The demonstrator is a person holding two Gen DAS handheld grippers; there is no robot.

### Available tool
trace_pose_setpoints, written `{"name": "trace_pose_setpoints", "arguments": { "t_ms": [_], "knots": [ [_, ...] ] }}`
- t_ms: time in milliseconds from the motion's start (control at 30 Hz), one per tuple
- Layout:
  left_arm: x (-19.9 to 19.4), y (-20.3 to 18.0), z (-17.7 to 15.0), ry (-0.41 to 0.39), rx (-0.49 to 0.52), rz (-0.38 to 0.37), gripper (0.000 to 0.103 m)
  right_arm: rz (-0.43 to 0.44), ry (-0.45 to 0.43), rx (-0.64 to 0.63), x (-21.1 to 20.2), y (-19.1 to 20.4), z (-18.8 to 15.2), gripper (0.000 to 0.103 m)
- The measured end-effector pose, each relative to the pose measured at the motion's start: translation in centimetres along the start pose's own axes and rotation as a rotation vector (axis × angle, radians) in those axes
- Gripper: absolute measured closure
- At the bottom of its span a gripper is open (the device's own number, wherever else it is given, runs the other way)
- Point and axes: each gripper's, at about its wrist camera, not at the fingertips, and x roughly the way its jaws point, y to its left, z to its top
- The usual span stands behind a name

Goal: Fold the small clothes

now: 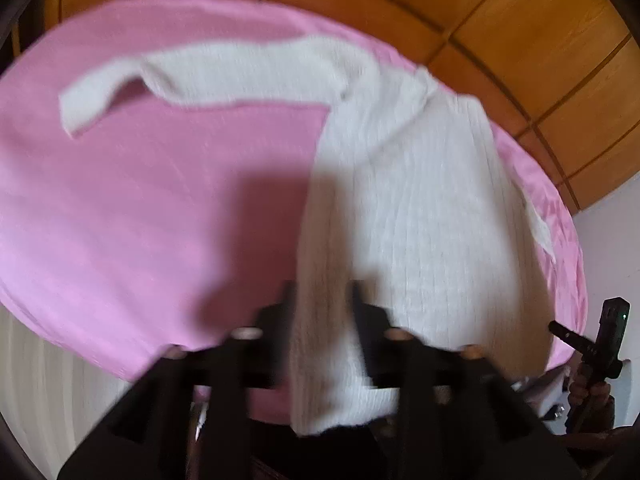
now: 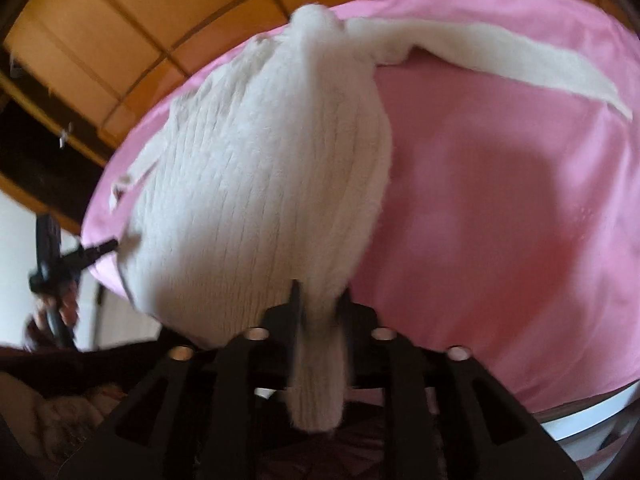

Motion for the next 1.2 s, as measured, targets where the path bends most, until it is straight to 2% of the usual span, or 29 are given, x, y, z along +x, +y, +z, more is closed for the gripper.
{"name": "trace_pose_setpoints", "arguments": {
  "t_ms": [67, 133, 200, 267, 333, 400, 500, 600, 633, 667, 700, 733, 867, 967, 1033, 1133, 1167, 1200],
  "knots": [
    [-1.0, -0.1, 0.5, -0.047, -0.009, 0.004, 0.06, -0.027, -0.057, 0.058, -0.7, -1.7, 1.3, 0.063],
    [-1.6, -0.9, 1.2, -0.093, 0.009, 0.021, 0.06, -0.064, -0.152, 0.18, -1.8, -5.2, 3.5, 0.055],
    [-1.7, -2.1, 1.8, -0.116, 0.023, 0.019, 0.059, -0.083, -0.239, 0.322, -2.2, -8.9, 5.4, 0.055],
    [-1.2, -3.1, 2.1, -0.123, 0.026, -0.01, 0.055, -0.084, -0.321, 0.488, -2.3, -13.3, 7.3, 0.055],
    [-0.4, -4.8, 2.4, -0.126, 0.058, -0.022, 0.049, -0.106, -0.372, 0.597, -1.6, -16.4, 9.0, 0.055],
    [0.5, -6.6, 2.6, -0.121, 0.082, -0.025, 0.049, -0.142, -0.396, 0.697, -0.4, -19.6, 10.8, 0.055],
    [1.7, -9.1, 2.6, -0.107, 0.128, -0.036, 0.048, -0.152, -0.411, 0.799, 1.4, -23.2, 12.9, 0.055],
    [3.0, -11.2, 2.4, -0.078, 0.183, -0.039, 0.045, -0.179, -0.457, 0.824, 2.1, -24.4, 15.2, 0.055],
    [3.4, -11.7, 2.4, -0.068, 0.192, -0.039, 0.045, -0.196, -0.453, 0.821, 2.4, -24.7, 16.1, 0.061],
    [3.8, -11.9, 2.4, -0.057, 0.198, -0.041, 0.045, -0.222, -0.438, 0.802, 2.7, -24.8, 17.0, 0.07],
    [4.1, -12.2, 2.4, -0.045, 0.204, -0.041, 0.045, -0.24, -0.419, 0.776, 2.7, -25.0, 18.0, 0.093],
    [4.3, -12.4, 2.5, -0.042, 0.209, -0.042, 0.045, -0.264, -0.411, 0.744, 2.3, -24.9, 18.5, 0.097],
    [4.2, -12.7, 2.8, -0.052, 0.21, -0.071, 0.045, -0.432, -0.483, 0.578, -1.8, -23.7, 20.4, 0.098],
    [3.6, -12.1, 3.4, -0.069, 0.174, -0.089, 0.043, -0.601, -0.488, 0.577, -3.7, -25.4, 20.9, 0.098],
    [3.2, -10.8, 4.1, -0.087, 0.13, -0.08, 0.042, -0.639, -0.474, 0.589, -4.4, -26.8, 20.7, 0.098],
    [1.9, -7.6, 5.4, -0.138, 0.056, -0.016, 0.034, -0.654, -0.438, 0.559, -3.7, -27.0, 20.8, 0.098],
    [1.5, -6.4, 5.8, -0.153, 0.031, 0.011, 0.034, -0.644, -0.43, 0.54, -3.9, -26.8, 20.1, 0.093],
    [0.8, -4.6, 6.4, -0.175, -0.009, 0.055, 0.031, -0.598, -0.417, 0.527, -3.5, -26.6, 20.1, 0.085]
  ]
}}
